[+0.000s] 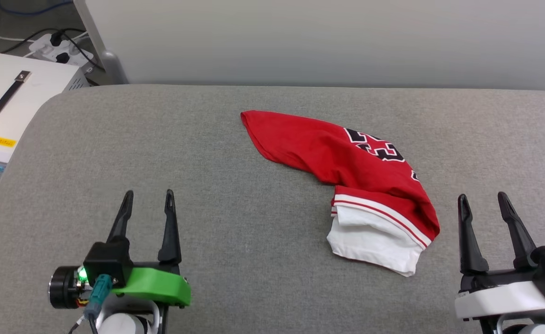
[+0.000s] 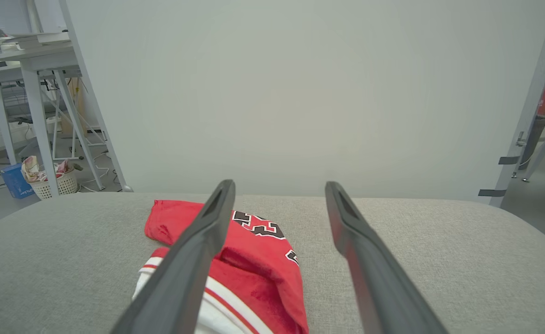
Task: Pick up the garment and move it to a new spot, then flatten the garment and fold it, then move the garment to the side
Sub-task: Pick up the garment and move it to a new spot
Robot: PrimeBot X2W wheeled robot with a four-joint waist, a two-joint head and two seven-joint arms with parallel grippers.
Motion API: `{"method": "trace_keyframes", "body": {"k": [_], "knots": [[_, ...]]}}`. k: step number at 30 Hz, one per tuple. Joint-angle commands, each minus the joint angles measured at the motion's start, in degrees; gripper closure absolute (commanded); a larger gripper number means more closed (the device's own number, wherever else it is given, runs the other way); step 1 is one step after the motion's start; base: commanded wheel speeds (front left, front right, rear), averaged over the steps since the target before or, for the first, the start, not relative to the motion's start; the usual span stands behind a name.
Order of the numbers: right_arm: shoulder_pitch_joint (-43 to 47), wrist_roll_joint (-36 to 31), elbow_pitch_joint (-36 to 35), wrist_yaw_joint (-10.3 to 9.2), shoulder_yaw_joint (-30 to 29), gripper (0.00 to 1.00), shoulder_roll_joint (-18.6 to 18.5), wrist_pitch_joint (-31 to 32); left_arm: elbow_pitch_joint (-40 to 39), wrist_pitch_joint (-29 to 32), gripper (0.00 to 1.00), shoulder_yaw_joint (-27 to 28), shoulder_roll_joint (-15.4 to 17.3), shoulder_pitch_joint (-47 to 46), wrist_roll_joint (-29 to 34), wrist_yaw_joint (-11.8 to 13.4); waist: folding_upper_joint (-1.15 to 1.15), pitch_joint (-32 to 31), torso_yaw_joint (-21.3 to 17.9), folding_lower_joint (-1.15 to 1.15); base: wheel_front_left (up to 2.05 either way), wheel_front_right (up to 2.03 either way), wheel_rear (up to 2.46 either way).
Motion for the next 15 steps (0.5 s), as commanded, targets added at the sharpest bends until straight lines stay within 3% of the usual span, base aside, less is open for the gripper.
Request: {"method": "trace_keyframes", "body": {"k": [1, 8, 15], "knots": [[1.1, 0.5, 0.4, -0.04, 0.0, 0.00, 0.0, -0.3, 0.4, -0.3, 0.00, 0.8, -1.1, 1.7, 1.4, -1.3, 0.00, -0.9, -0.9, 0.00, 0.00, 0.00, 0.00], [3.7, 1.5, 1.9, -0.04, 0.3, 0.00, 0.0, -0.3, 2.0, -0.3, 0.00, 4.9, -5.0, 5.0, 5.0, -6.1, 0.00, -2.9, -2.2, 0.00, 0.00, 0.00, 0.00], [5.2, 1.9, 3.1, -0.04, 0.4, 0.00, 0.0, -0.3, 2.7, -0.3, 0.00, 7.5, -6.4, 6.8, 6.9, -9.4, 0.00, -4.0, -2.4, 0.00, 0.00, 0.00, 0.00]]}}
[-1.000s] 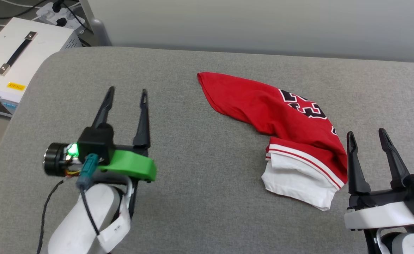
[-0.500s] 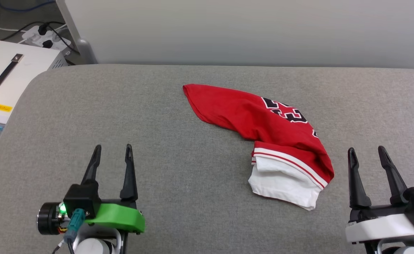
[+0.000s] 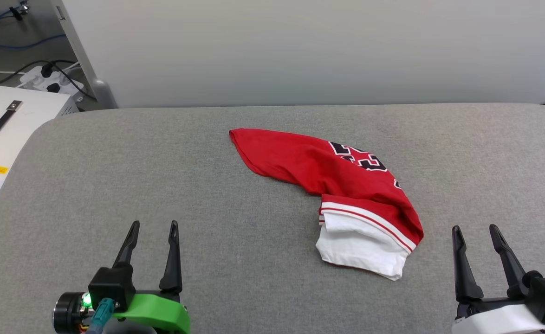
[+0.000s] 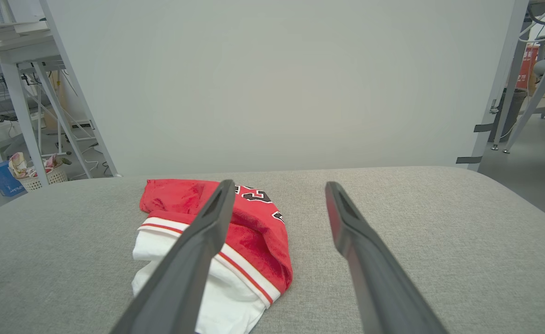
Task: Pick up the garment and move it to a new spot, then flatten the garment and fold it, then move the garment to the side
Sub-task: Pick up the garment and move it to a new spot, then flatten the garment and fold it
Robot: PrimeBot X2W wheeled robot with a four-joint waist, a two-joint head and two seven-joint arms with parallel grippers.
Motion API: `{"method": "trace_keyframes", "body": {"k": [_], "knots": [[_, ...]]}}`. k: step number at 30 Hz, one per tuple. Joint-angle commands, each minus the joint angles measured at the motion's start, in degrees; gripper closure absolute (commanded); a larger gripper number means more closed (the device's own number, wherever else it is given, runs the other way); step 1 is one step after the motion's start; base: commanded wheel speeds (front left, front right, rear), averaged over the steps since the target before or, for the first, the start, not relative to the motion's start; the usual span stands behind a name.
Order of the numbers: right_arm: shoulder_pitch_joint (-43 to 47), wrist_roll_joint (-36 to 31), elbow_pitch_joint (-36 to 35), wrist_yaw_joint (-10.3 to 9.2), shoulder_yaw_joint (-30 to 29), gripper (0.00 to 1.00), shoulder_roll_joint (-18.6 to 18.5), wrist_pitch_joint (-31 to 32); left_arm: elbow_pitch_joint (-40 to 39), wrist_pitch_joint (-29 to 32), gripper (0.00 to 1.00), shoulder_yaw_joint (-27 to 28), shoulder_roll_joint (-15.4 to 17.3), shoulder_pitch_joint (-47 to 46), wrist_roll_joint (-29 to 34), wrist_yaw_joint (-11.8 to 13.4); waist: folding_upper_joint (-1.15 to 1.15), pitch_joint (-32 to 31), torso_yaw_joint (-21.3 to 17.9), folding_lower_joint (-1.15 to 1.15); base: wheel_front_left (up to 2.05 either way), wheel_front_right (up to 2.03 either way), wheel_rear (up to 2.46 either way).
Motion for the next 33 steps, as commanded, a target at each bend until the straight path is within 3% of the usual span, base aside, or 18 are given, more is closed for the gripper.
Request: {"method": "trace_keyframes", "body": {"k": [1, 25, 30, 33], "knots": [[0.9, 0.5, 0.3, -0.04, 0.0, 0.00, 0.0, -0.3, 0.3, -0.3, 0.00, 0.5, -0.5, 1.2, 0.7, -0.6, 0.00, -0.3, 0.0, 0.00, 0.00, 0.00, 0.00], [1.4, 0.9, 0.6, -0.04, 0.2, 0.00, 0.0, -0.3, 2.8, -0.3, 0.00, 4.3, -3.2, 2.1, 4.2, -3.8, 0.00, -0.9, 0.8, 0.00, 0.00, 0.00, 0.00], [-1.7, 1.2, -4.3, -0.04, 1.0, 0.00, -0.1, -0.3, 2.8, -0.3, 0.00, 4.8, -3.4, 1.9, 4.4, -3.9, 0.00, -0.6, 0.9, 0.00, 0.00, 0.00, 0.00], [-6.2, 1.8, -8.2, -0.04, 1.4, 0.00, -2.7, -0.3, 2.6, -0.3, 0.00, 4.8, -3.5, 1.2, 4.6, -4.0, 0.00, 0.2, 1.2, 0.00, 0.00, 0.00, 0.00]]}}
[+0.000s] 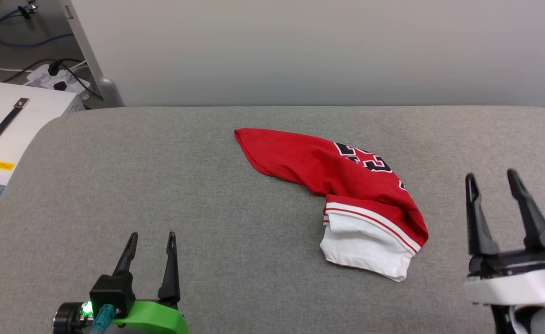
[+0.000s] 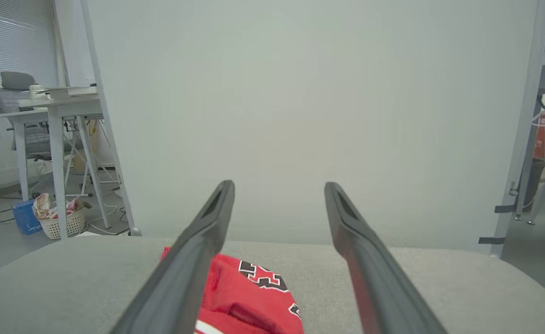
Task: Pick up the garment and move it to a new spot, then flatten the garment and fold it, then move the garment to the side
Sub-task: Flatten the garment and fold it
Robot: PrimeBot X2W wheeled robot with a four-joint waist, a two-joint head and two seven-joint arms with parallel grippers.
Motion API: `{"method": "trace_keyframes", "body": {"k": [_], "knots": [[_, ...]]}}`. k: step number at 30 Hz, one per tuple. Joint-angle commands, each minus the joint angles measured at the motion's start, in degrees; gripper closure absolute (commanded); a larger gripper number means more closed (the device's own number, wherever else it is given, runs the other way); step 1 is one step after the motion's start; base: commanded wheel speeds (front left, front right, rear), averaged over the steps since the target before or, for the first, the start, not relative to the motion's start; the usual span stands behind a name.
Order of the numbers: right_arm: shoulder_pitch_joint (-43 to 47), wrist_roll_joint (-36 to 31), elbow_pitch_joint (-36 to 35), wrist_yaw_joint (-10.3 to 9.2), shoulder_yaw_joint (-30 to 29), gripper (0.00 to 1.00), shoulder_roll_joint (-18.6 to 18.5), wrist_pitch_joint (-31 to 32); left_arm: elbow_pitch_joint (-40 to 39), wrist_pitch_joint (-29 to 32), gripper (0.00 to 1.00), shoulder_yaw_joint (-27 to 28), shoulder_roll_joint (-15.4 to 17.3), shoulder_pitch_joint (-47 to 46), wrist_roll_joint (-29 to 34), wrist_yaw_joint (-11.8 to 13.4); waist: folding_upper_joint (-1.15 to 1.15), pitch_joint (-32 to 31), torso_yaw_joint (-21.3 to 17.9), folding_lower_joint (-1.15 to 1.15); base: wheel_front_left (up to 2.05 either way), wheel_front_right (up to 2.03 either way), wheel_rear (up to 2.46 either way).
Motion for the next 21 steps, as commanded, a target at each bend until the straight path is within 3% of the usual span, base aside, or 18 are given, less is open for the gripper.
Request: {"method": "trace_keyframes", "body": {"k": [1, 5, 11, 16, 21], "knots": [[-2.8, 0.5, -1.3, -0.04, 0.6, 0.00, -2.0, -0.3, -0.2, -0.3, 0.00, 0.1, -0.3, -0.1, 0.6, -0.4, 0.00, 0.7, 0.3, 0.00, 0.00, 0.00, 0.00], [-9.1, 4.3, -2.2, -0.04, 5.1, 0.00, -9.1, -0.3, -0.5, -0.3, 0.00, 0.2, -0.5, -0.9, 0.8, -0.5, 0.00, 1.9, 1.0, 0.00, 0.00, 0.00, 0.00], [-17.7, 15.3, 2.2, -0.04, 20.6, 0.00, -25.9, 2.6, -0.8, -0.3, 0.00, 0.8, -0.6, -1.6, 0.8, -0.5, 0.00, 3.5, 1.4, 0.00, 0.00, 0.00, 0.00], [-26.0, 27.1, 1.5, -0.04, 34.8, 0.00, -37.4, 17.8, -1.3, -0.3, 0.00, 1.1, -0.7, -2.5, 0.8, -0.4, 0.00, 5.3, 1.7, 0.00, 0.00, 0.00, 0.00], [-32.0, 33.8, 1.1, -0.04, 44.8, 0.00, -43.4, 31.9, -1.8, -0.3, 0.00, 1.1, -0.8, -4.2, 0.8, -0.4, 0.00, 7.7, 2.5, 0.00, 0.00, 0.00, 0.00]]}}
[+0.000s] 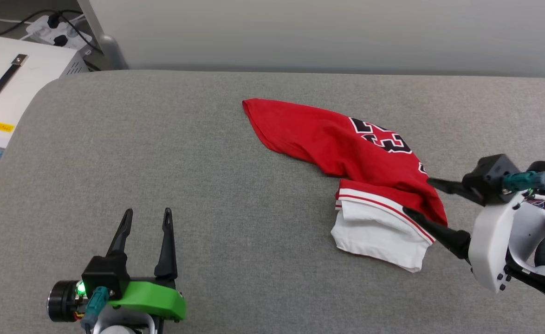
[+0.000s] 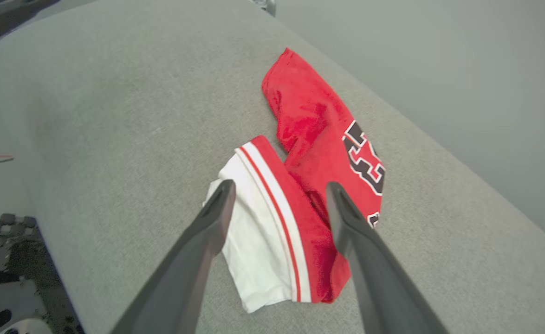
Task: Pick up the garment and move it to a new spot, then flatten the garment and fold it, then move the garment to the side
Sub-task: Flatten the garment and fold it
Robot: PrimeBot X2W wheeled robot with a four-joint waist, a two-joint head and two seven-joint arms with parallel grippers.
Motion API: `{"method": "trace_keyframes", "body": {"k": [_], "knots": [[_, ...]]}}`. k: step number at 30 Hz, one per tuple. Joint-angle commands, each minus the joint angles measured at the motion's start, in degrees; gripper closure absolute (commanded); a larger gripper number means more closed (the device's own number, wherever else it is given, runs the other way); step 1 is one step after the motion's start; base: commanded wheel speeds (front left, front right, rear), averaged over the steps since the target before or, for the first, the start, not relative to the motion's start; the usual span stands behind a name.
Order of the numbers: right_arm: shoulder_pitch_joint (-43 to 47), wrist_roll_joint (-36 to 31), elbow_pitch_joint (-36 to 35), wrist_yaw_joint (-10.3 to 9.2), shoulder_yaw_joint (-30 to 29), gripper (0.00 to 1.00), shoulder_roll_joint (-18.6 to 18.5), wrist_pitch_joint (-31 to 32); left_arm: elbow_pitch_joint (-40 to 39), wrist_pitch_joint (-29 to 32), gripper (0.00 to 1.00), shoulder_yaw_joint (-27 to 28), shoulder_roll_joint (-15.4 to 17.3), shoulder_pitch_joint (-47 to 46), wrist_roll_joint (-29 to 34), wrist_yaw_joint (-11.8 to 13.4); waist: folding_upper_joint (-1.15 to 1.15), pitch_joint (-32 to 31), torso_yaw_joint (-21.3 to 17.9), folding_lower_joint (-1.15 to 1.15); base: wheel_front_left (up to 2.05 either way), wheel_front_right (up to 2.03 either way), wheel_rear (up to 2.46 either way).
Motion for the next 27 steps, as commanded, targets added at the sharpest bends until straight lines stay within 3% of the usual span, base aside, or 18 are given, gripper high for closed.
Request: {"method": "trace_keyframes", "body": {"k": [1, 5, 8, 18, 23, 24, 27], "knots": [[-1.9, 1.0, 0.2, -0.05, 2.4, 0.00, -0.8, 3.0, -0.3, -0.3, 0.00, 0.1, -0.3, -1.5, 0.5, -0.1, 0.00, 1.8, 0.9, 0.00, 0.00, 0.00, 0.00], [-4.6, 3.3, 2.6, -0.05, 9.0, 0.00, -2.3, 11.9, -0.7, -0.3, 0.00, -0.1, -0.3, -2.8, 0.4, -0.1, 0.00, 4.0, 1.8, 0.00, 0.00, 0.00, 0.00], [-6.2, 4.6, 5.0, -0.05, 12.5, 0.00, -1.9, 14.5, -0.8, -0.3, 0.00, -0.2, -0.3, -3.6, 0.2, 0.1, 0.00, 5.5, 2.4, 0.00, 0.00, 0.00, 0.00], [-9.5, 4.6, 19.4, -0.05, 23.4, 0.00, 2.7, 10.6, -0.8, -0.3, 0.00, -1.0, -0.4, -6.0, -0.4, 0.6, 0.00, 9.9, 3.7, 0.00, 0.00, 0.00, 0.00], [-8.3, 6.4, 23.4, -0.05, 28.2, 0.00, 4.3, 9.6, -0.4, -0.3, 0.00, -0.9, -0.4, -6.4, -0.3, 0.7, 0.00, 9.6, 3.6, 0.00, 0.00, 0.00, 0.00], [-8.1, 7.2, 23.4, -0.05, 28.5, 1.00, 4.5, 8.8, -0.2, -0.3, 0.00, -0.8, -0.4, -6.2, -0.2, 0.7, 0.00, 9.3, 3.4, 0.00, 0.00, 0.00, 0.00], [-8.6, 10.0, 23.2, -0.05, 28.7, 1.00, 4.9, 5.3, 0.1, -0.3, 0.00, -0.7, -0.4, -5.8, -0.1, 0.8, 0.00, 7.9, 2.8, 0.00, 0.00, 0.00, 0.00]]}}
